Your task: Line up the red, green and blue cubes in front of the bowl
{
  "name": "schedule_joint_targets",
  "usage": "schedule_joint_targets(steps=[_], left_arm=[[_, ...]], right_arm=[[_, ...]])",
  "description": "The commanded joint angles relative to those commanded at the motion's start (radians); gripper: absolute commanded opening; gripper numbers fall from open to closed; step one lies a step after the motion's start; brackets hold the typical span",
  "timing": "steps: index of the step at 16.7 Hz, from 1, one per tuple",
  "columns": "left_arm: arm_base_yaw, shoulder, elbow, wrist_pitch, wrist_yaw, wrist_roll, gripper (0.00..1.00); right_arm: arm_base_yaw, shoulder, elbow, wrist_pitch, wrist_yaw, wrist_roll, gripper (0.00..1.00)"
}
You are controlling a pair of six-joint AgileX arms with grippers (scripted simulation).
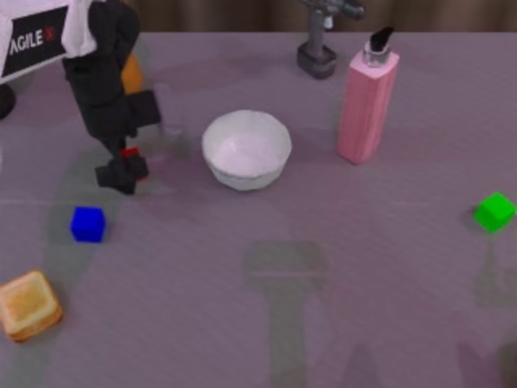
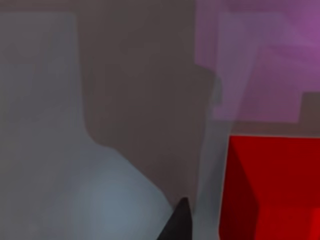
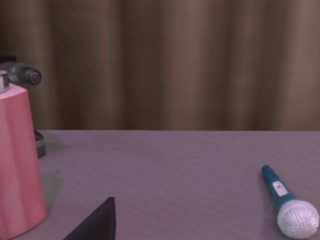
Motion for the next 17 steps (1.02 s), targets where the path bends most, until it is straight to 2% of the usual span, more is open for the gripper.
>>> schedule_joint_targets(steps=[4,5,12,17], left_arm=[[0.0,0.0,0.0,0.0,0.0,0.0,0.02],[0.0,0.0,0.0,0.0,0.0,0.0,0.0],[0.0,0.0,0.0,0.0,0.0,0.0,0.0],[0.013,-0.061,0.064,-0.109,0.013,-0.024,0.0]], right_arm=[[0.0,0.0,0.0,0.0,0.0,0.0,1.0],[0.0,0.0,0.0,0.0,0.0,0.0,1.0],[0.0,0.0,0.0,0.0,0.0,0.0,1.0],[0.0,0.0,0.0,0.0,0.0,0.0,1.0]])
